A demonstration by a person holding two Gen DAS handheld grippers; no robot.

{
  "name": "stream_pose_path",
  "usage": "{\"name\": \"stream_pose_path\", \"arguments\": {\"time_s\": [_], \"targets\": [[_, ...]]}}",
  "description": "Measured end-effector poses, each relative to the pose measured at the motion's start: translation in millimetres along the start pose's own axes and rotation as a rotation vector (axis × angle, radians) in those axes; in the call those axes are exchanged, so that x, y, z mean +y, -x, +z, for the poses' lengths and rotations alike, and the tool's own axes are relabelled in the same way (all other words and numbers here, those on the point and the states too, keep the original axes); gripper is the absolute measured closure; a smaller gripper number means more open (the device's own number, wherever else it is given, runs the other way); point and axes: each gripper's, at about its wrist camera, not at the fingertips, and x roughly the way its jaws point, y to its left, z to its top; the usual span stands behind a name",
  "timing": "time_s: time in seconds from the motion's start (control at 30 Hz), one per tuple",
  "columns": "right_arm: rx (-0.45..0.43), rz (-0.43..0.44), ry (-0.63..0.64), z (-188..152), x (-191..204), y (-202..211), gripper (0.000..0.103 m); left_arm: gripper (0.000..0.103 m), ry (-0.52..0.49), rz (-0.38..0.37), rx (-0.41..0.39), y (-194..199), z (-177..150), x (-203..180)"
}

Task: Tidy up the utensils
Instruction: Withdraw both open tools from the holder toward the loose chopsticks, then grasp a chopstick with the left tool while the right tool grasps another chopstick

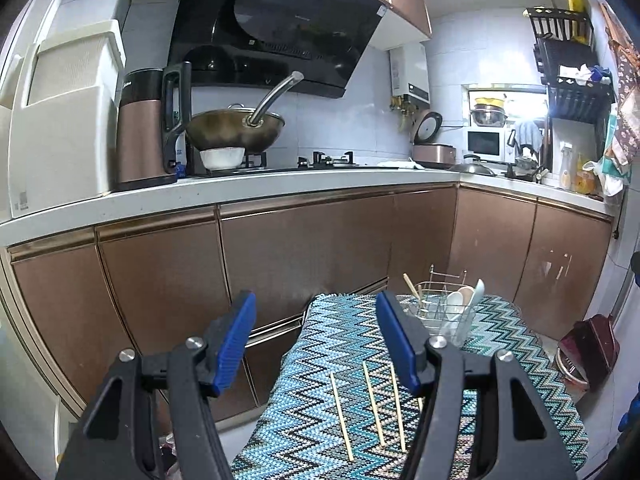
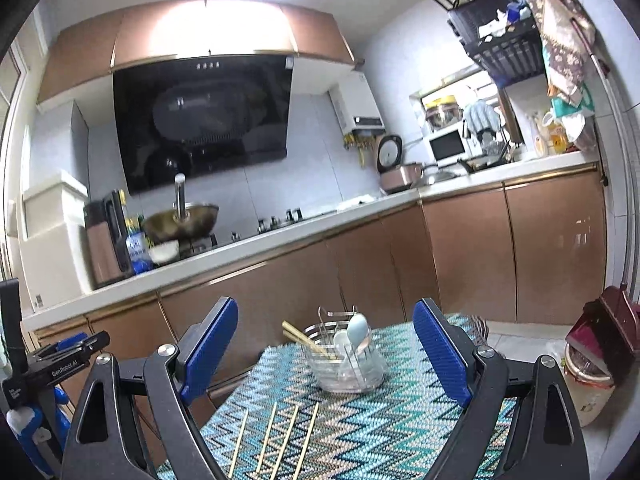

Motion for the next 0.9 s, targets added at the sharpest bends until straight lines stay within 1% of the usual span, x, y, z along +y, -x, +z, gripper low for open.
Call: {"name": "stream_pose_path", "arguments": {"time_s": [0.1, 0.23, 0.3, 0.4, 0.43, 0.53, 0.6, 0.63, 0.7, 0.73, 0.77, 0.83, 0.87, 0.9], "targets": [[-0.012, 0.017, -0.003, 2.3, -4.1, 4.5, 0.014, 0.043, -0.011, -0.009, 0.011, -0.4, -1.5, -5.8], [-0.015, 0.008, -0.005, 1.4, -10.3, 3.7, 0.014, 0.043, -0.015, -0.032, 0.035, -8.0, -6.1, -10.0], [0.006, 0.006, -0.005, -1.1, -13.9, -2.6, 0.014, 0.043, -0.013, -0.042, 0.059, -16.3, -8.6, -12.0], [0.063, 0.015, 0.01, -8.9, -12.7, -15.4, 0.014, 0.043, -0.013, -0.075, 0.126, -38.2, -17.4, -16.0], [0.092, 0.022, 0.018, -13.3, -11.3, -23.2, 0.014, 0.043, -0.003, -0.103, 0.175, -51.5, -22.6, -16.6], [0.192, 0.047, 0.034, -30.8, -8.5, -50.6, 0.015, 0.043, 0.02, -0.135, 0.298, -87.6, -38.9, -16.8], [0.277, 0.057, 0.046, -46.5, -7.0, -74.6, 0.02, 0.043, 0.047, -0.158, 0.384, -114.9, -51.6, -14.8], [0.31, 0.063, 0.046, -52.4, -6.9, -84.2, 0.022, 0.043, 0.057, -0.167, 0.412, -125.0, -56.9, -14.2], [0.402, 0.091, 0.026, -69.2, -8.8, -112.1, 0.029, 0.043, 0.075, -0.191, 0.482, -150.5, -69.2, -13.4], [0.433, 0.094, 0.02, -75.9, -9.5, -121.8, 0.031, 0.043, 0.087, -0.207, 0.522, -165.6, -75.1, -12.4], [0.484, 0.096, 0.02, -86.0, -9.3, -138.8, 0.033, 0.043, 0.101, -0.218, 0.56, -180.3, -81.0, -11.1], [0.543, 0.1, 0.036, -99.1, -6.0, -159.9, 0.034, 0.044, 0.118, -0.246, 0.628, -210.6, -90.4, -10.9], [0.575, 0.11, 0.047, -107.1, -2.9, -172.7, 0.035, 0.044, 0.123, -0.261, 0.649, -220.3, -93.4, -11.1], [0.604, 0.116, 0.059, -113.3, 0.3, -182.9, 0.039, 0.048, 0.127, -0.275, 0.672, -231.0, -96.2, -12.5]]}}
